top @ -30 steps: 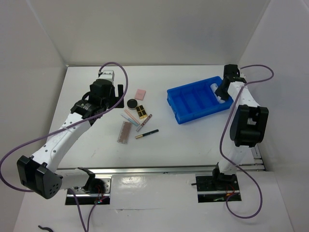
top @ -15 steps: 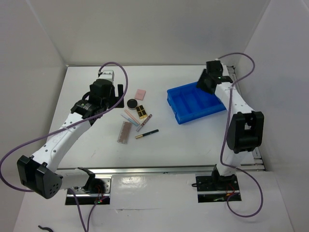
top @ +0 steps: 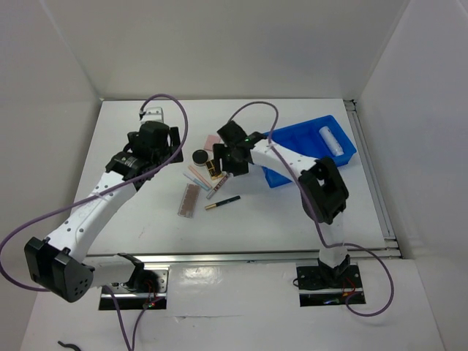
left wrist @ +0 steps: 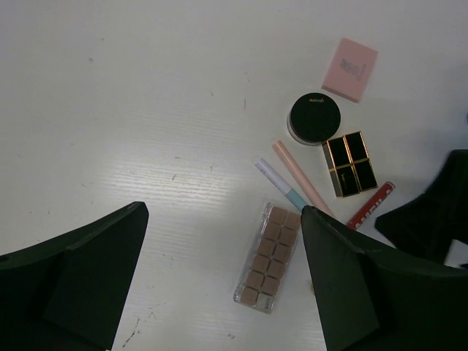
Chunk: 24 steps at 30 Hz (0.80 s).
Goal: Organize the makeup
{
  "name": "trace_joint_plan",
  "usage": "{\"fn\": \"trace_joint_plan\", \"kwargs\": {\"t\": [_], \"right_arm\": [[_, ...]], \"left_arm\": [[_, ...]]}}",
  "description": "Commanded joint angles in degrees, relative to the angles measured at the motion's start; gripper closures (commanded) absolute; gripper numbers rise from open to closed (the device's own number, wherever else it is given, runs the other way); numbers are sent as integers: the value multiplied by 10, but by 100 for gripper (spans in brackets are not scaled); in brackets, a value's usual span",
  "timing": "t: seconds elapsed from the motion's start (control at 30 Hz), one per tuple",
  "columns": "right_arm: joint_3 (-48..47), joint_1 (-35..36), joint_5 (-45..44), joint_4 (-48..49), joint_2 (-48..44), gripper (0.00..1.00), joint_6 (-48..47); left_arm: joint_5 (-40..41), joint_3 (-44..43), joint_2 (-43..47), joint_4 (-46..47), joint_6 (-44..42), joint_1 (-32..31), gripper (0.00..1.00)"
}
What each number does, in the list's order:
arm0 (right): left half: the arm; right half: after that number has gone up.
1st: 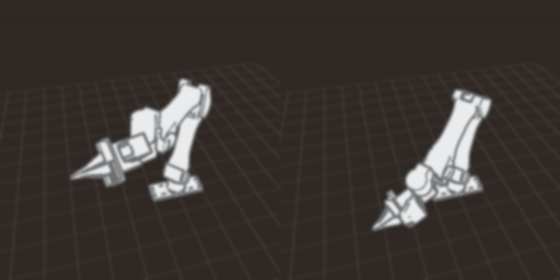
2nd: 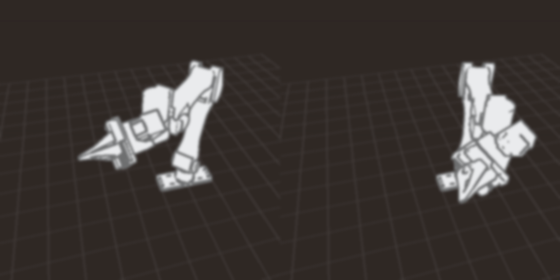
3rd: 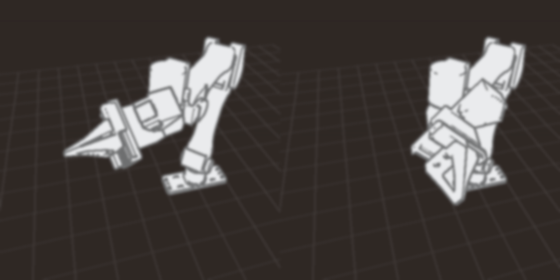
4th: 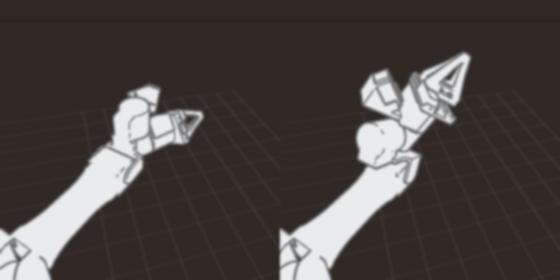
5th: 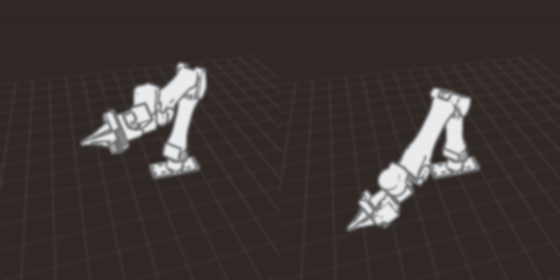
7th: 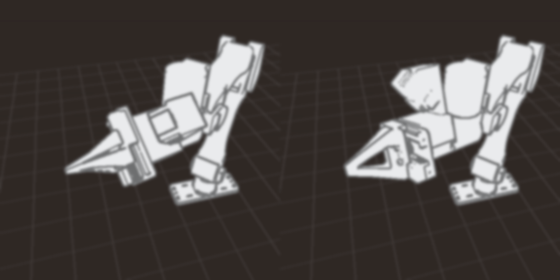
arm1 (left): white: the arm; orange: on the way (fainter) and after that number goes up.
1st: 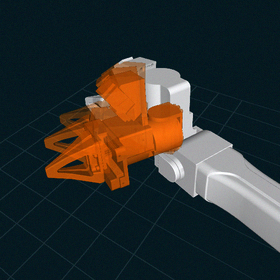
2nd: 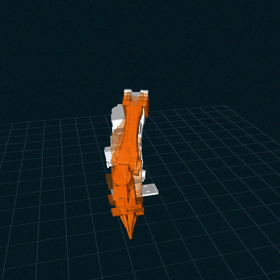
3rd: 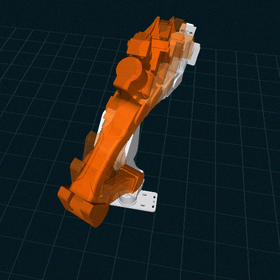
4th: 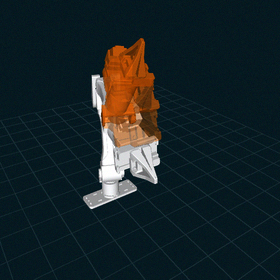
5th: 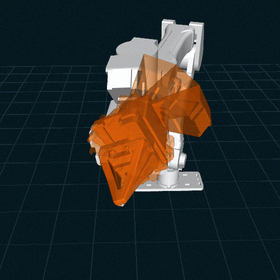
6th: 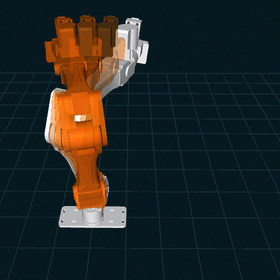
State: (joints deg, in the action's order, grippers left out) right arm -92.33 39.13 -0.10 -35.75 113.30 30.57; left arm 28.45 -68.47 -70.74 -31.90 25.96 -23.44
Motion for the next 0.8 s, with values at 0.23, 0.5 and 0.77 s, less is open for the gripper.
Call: {"fn": "trace_joint_plan", "kwargs": {"t": [0.23, 0.5, 0.77], "right_arm": [[-89, 23, -1, -31, 117, 30, 73], [-142, 40, -103, -93, 177, 45, 106], [-114, 40, -133, -100, 166, 70, 128]], "left_arm": [[1, -4, 29, 0, -11, 2, 0], [-5, 3, 29, 5, -21, 2, 0], [-5, 3, 29, 5, -27, 2, 0]]}}
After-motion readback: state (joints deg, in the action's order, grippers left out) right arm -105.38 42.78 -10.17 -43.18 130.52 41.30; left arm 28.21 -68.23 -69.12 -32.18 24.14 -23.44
